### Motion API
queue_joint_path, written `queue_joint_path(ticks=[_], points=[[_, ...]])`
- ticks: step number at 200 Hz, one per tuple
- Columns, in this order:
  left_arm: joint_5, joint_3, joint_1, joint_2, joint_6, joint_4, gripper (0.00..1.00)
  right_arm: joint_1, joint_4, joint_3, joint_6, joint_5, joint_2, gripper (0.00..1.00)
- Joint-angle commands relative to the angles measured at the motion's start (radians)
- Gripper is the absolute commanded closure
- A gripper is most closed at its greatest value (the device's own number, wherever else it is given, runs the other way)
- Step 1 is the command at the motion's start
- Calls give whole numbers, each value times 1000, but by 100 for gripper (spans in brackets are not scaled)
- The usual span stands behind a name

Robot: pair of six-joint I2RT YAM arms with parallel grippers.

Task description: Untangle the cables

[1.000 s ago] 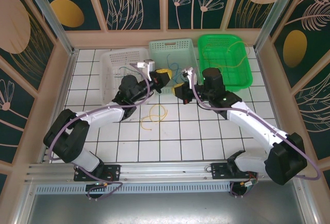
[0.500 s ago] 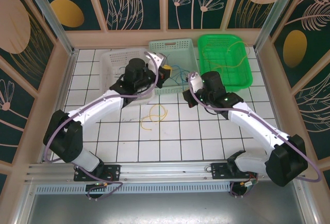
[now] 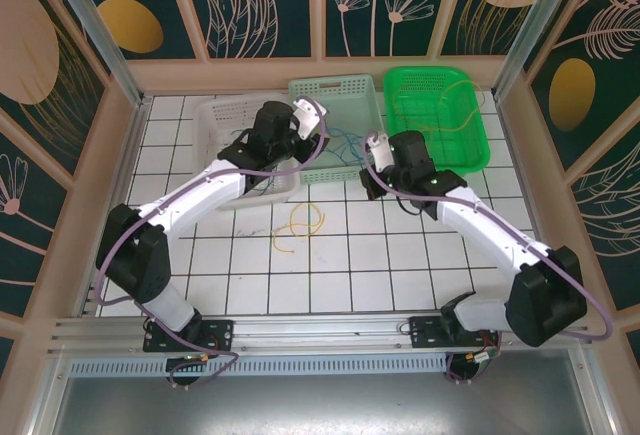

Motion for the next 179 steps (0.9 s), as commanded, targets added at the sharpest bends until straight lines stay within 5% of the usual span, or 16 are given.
queue_joint_path(ticks=[1,14,100,109,134,179], points=[[-70,-38,16,-92,-80,130,10,-44,56,78,66,-13,100,100],[-65,-86,16,-144,-112,167,2,-70,68,142,88,-27,193,100],[-104,-428,17,-390,-286,232,1,-136,53,538,208,-115,696,99],[-105,-455,15,-401,-304,239,1,-137,43,566,215,-137,723,89],[-100,-509,16,-416,-343,234,1,-135,40,598,231,-161,735,39],[-96,-590,16,-450,-406,201,2,-113,68,500,235,-141,566,21]])
